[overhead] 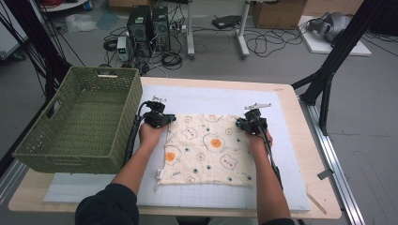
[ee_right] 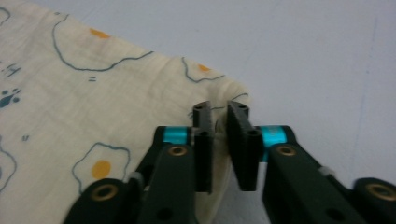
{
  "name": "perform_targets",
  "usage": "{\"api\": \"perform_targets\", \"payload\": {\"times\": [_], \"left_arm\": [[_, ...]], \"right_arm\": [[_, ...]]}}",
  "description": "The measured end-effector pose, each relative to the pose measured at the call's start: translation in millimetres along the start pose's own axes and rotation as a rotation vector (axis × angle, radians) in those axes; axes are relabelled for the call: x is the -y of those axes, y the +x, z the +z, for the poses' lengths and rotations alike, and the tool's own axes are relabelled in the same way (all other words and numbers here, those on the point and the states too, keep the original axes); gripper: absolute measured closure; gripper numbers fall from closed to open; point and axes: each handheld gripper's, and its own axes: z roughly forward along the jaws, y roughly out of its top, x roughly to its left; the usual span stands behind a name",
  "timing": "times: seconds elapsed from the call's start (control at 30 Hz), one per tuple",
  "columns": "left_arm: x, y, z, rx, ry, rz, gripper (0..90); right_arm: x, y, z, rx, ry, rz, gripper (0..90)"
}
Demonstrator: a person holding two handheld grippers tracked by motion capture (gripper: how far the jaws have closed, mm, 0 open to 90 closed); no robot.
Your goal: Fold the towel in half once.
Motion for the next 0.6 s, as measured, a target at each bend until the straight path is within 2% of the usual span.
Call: {"api": "perform_targets", "payload": {"times": [0.1,0.2,0.3,0.4,0.5,0.53,0.6], "left_arm": [[-4.0,0.9,-4.4,-0.020,-0.041,-0.017,86.4],[-8.4,1.0,-11.2,-0.029,-0.098,-0.013,86.5],[-9.9,1.9,-16.8,-0.024,-0.123,-0.014,86.5],[-11.3,1.5,-23.2,-0.007,-0.148,-0.018,86.5],[-11.0,-4.2,-31.1,0.007,-0.159,0.023,86.4],[-9.1,-6.1,-33.9,0.009,-0.181,0.034,86.4],[-4.9,-7.2,-37.9,0.025,-0.191,0.021,86.4]], "right_arm": [[-4.2,0.3,-1.0,0.019,0.009,-0.010,86.8],[-8.7,-3.2,-10.2,0.033,-0.071,0.028,87.1],[-11.2,-2.2,-15.4,0.031,-0.094,0.011,87.1],[-12.1,-0.9,-20.4,0.011,-0.111,0.007,87.0],[-11.3,0.5,-28.5,-0.005,-0.122,-0.003,86.9],[-10.3,1.6,-31.1,-0.008,-0.122,-0.005,86.9],[-7.0,3.3,-36.1,-0.017,-0.128,-0.015,86.9]]}}
